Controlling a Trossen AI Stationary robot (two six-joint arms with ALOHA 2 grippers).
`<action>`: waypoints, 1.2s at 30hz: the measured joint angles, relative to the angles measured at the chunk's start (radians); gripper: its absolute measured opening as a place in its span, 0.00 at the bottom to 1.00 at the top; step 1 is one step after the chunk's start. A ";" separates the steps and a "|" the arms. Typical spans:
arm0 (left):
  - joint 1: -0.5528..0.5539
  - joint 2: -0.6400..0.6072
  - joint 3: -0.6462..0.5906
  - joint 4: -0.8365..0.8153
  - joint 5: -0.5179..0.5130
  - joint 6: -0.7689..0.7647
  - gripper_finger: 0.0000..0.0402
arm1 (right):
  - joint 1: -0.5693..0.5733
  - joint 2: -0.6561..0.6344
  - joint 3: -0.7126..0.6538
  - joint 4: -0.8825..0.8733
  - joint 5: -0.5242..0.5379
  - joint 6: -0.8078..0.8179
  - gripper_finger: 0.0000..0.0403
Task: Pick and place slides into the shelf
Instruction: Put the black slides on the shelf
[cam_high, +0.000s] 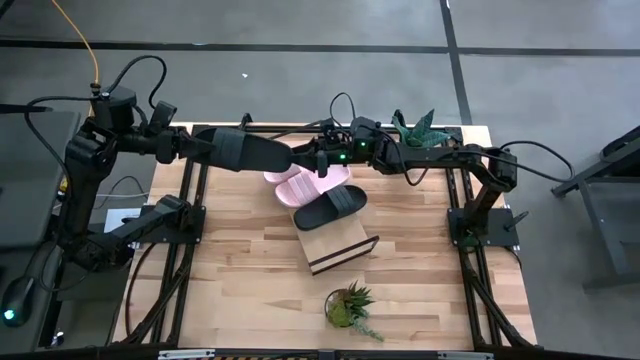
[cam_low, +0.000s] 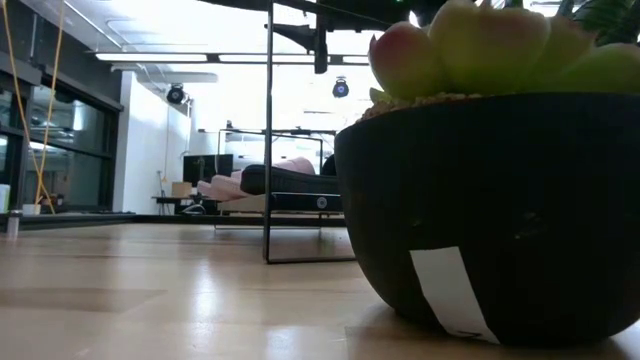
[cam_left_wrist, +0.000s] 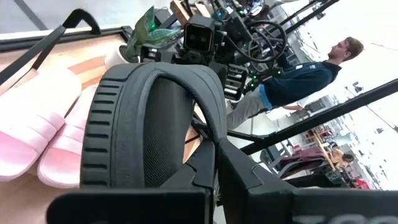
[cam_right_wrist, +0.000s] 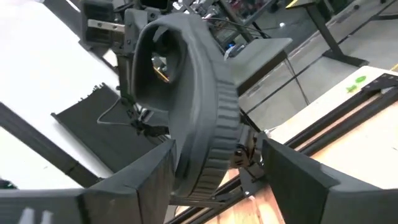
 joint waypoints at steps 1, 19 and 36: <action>-0.003 0.002 0.000 0.005 0.001 0.000 0.00 | 0.000 0.000 0.000 0.005 -0.002 -0.001 0.54; -0.396 0.062 0.003 0.140 -0.387 -0.065 0.00 | -0.005 0.000 -0.006 -0.020 0.032 -0.011 0.07; -0.406 0.069 0.069 0.194 -0.560 -0.072 0.41 | 0.014 -0.293 -0.001 -0.510 0.245 -0.216 0.07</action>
